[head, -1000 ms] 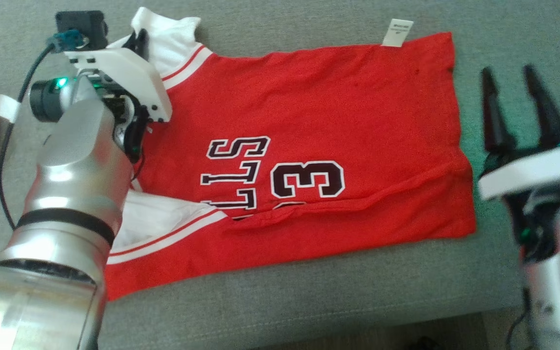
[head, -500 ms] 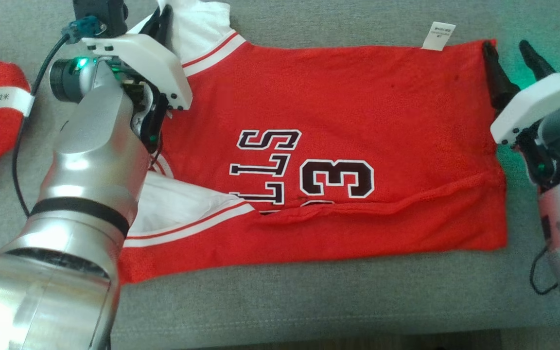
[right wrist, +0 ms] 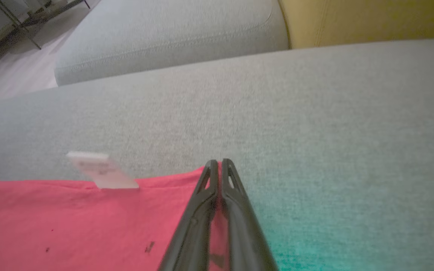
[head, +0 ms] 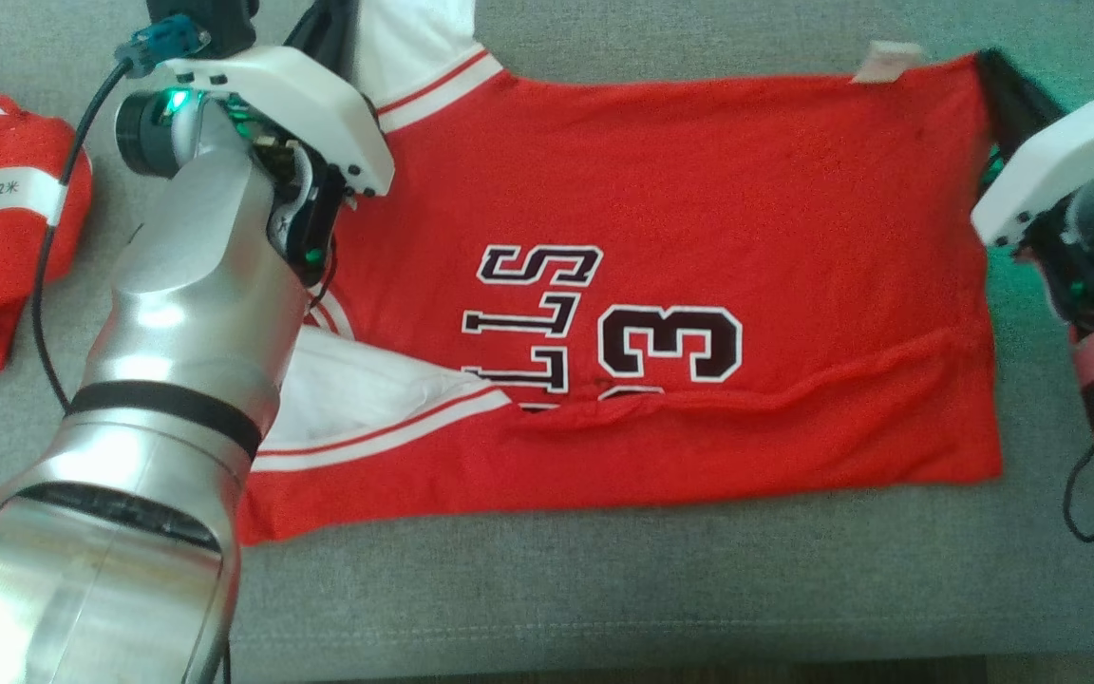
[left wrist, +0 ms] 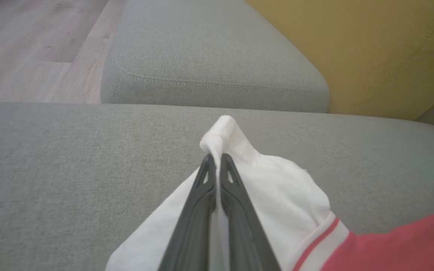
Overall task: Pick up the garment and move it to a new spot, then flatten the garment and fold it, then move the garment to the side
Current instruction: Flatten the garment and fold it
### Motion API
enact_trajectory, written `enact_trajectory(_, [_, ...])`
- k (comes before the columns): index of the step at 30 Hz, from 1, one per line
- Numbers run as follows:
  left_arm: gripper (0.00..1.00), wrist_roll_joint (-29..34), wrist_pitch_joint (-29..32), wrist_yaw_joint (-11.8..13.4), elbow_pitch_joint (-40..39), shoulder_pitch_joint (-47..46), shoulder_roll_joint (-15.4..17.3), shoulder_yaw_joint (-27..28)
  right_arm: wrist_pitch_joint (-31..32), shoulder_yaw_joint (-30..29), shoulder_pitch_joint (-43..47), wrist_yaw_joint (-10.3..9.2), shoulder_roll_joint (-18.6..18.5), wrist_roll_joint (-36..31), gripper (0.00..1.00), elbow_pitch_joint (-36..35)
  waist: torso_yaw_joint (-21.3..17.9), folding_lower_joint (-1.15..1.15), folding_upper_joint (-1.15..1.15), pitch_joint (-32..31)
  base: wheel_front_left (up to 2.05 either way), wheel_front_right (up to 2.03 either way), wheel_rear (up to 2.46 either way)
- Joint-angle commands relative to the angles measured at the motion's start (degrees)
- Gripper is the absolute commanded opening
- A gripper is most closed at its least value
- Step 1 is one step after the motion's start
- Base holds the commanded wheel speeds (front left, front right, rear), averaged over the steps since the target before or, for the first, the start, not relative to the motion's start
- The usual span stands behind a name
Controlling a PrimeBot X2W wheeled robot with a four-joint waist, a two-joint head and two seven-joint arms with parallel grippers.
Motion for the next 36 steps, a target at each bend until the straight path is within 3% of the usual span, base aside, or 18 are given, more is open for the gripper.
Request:
enact_trajectory(1, [0.00,-0.3,-0.9,0.5,-2.7,-0.4,1.7,1.1,-1.8,0.6,-0.1,-0.04,-1.3,1.0,0.00,-3.3,0.0,0.00,0.00,-0.2,0.00,0.00,0.00])
enact_trajectory(12, [0.00,3.0,-1.0,3.8,-23.3,11.7,5.1,5.9,-4.4,-1.0,9.0,-0.04,-2.7,4.5,0.00,-14.9,-0.4,0.00,0.00,-1.7,0.00,0.00,0.00])
enact_trajectory(18, [0.00,6.5,-1.0,6.4,-39.9,25.5,7.6,6.8,-2.9,-4.0,16.9,-0.04,-1.8,7.8,0.00,-22.4,-0.6,0.00,0.00,-3.0,0.00,0.00,0.00])
enact_trajectory(26, [0.00,8.7,2.2,12.7,-58.7,43.0,11.5,5.6,-1.0,-8.2,26.8,-0.04,0.5,8.4,0.00,-28.9,-0.5,0.00,0.00,-4.4,0.00,0.00,0.00])
enact_trajectory(34, [0.00,6.7,6.2,16.4,-65.7,53.7,11.3,5.1,0.7,-9.7,32.5,-0.04,3.6,5.3,0.00,-31.7,-0.5,0.00,0.00,-4.4,0.00,0.00,0.00])
enact_trajectory(35, [0.00,6.6,6.8,16.6,-65.7,54.3,11.4,4.9,0.8,-9.7,32.9,-0.04,4.0,5.0,0.17,-31.7,-0.5,0.00,0.00,-4.4,0.00,0.00,0.00])
enact_trajectory(36, [0.20,6.3,7.5,16.5,-65.7,54.8,11.3,4.6,0.9,-9.7,33.5,-0.04,4.3,4.5,0.42,-31.7,-0.4,0.00,0.00,-4.4,0.00,0.00,0.00])
